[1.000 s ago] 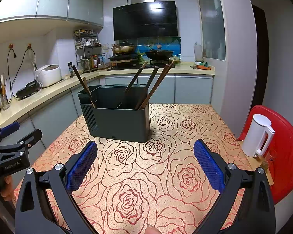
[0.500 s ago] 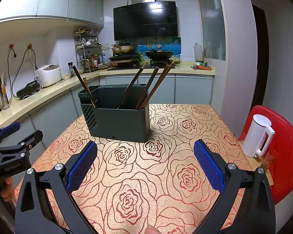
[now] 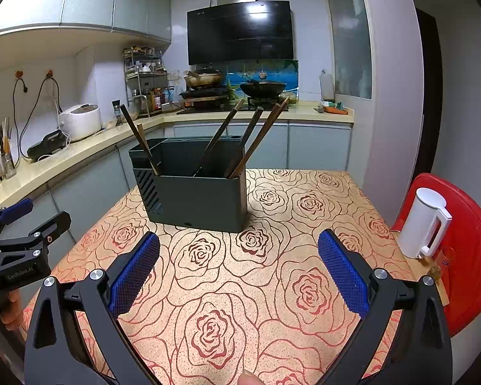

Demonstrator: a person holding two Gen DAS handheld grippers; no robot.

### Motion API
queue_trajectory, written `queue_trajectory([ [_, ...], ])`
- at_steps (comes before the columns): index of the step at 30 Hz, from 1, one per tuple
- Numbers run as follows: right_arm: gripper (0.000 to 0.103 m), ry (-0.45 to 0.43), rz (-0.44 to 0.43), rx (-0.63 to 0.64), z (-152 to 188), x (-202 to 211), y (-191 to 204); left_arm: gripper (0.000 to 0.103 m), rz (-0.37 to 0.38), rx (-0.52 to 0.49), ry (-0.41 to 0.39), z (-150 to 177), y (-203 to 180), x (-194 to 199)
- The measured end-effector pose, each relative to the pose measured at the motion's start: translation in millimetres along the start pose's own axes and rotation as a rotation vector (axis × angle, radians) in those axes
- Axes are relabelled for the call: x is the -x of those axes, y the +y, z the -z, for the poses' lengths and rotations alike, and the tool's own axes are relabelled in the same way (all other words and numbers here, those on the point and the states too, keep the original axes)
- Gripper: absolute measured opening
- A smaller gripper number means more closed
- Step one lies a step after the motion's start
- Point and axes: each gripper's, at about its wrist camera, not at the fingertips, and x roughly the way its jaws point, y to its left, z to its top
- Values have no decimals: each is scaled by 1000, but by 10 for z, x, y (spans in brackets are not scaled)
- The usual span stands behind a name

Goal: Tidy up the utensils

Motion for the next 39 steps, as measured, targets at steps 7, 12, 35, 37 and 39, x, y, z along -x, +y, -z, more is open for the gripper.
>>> queue_trajectory([
  [7, 96, 1, 0, 1, 1, 0, 2, 96, 0, 0, -1, -1, -2, -1],
  [12, 96, 0, 0, 0, 0, 1, 2, 96, 0, 1, 0, -2, -2, 1],
  [35, 96, -12, 0, 4, -27, 16, 5, 96, 1, 2, -15, 4, -9, 12],
  [37, 96, -12, 0, 4, -26, 17, 6, 96, 0, 1, -18, 3, -9, 16],
  [39, 96, -12, 0, 4, -25, 17, 7, 96, 4, 2, -18, 4, -8, 18],
])
